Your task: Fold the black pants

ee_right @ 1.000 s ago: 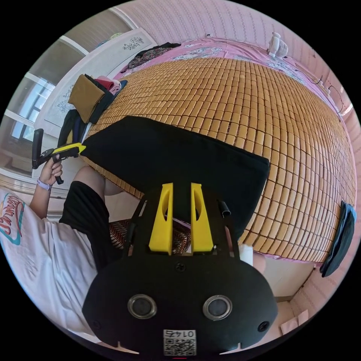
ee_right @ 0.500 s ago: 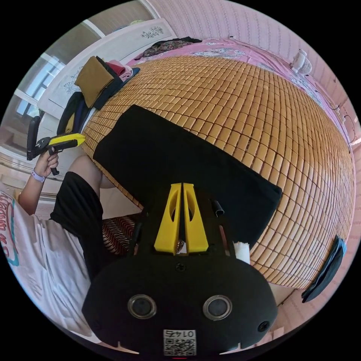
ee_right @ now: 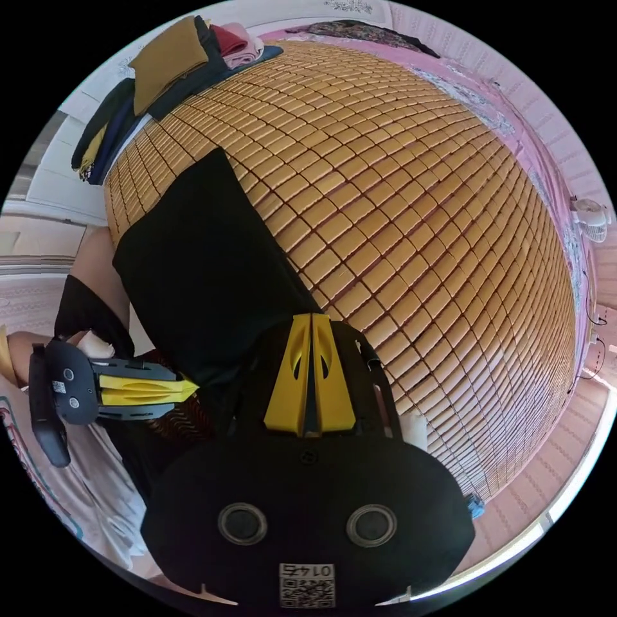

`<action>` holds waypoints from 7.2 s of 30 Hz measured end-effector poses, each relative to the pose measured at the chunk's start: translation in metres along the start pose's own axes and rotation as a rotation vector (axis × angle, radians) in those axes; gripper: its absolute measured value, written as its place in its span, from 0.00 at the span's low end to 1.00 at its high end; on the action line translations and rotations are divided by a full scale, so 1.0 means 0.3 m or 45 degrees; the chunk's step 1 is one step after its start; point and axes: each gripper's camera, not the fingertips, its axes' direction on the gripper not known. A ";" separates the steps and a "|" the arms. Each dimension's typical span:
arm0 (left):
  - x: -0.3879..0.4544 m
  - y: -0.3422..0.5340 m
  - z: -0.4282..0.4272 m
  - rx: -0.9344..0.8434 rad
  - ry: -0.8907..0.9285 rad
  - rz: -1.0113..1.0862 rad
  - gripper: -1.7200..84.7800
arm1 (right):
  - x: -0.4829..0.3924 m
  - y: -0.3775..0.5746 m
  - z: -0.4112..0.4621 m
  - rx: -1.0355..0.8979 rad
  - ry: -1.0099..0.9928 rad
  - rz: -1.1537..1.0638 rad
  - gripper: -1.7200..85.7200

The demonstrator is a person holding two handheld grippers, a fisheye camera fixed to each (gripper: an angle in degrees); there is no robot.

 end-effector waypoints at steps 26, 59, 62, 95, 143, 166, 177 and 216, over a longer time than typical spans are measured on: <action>0.409 -0.354 0.087 0.340 0.208 0.421 0.17 | 0.424 1.411 0.029 0.519 -0.710 0.974 0.06; 0.614 -0.251 0.065 0.398 -0.021 0.470 0.01 | 0.638 1.617 0.152 0.964 -1.001 1.287 0.04; 0.589 -0.226 0.036 0.445 0.015 0.476 0.01 | 0.629 1.639 0.150 0.988 -1.025 1.288 0.03; -0.239 0.394 -0.152 0.430 0.079 -0.603 0.02 | -0.269 0.763 0.029 0.532 -0.397 0.271 0.06; -0.293 0.375 -0.175 0.212 0.010 -0.429 0.01 | -0.697 0.592 -0.008 0.345 0.201 -0.357 0.01; -0.429 0.214 -0.008 0.206 0.104 -0.733 0.08 | -0.397 0.858 -0.058 0.431 -0.024 0.175 0.07; -0.606 0.157 0.000 0.503 0.237 -0.894 0.17 | -0.086 1.071 -0.130 0.927 -0.260 0.735 0.18; 0.359 -1.057 0.183 0.809 0.951 -0.380 0.09 | 0.340 2.351 -0.983 0.862 0.488 0.560 0.06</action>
